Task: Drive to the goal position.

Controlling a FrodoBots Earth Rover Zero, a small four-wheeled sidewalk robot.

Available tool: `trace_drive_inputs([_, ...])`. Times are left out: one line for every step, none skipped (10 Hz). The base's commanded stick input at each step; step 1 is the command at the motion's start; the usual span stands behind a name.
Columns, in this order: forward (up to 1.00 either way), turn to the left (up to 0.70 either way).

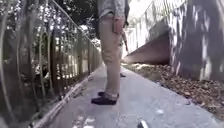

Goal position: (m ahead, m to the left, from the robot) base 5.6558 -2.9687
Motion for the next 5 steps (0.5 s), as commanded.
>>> trace_drive_inputs([0.0,0.0])
trace_drive_inputs([0.0,0.0])
trace_drive_inputs([0.0,0.0])
trace_drive_inputs([0.0,0.07])
trace_drive_inputs([0.0,0.23])
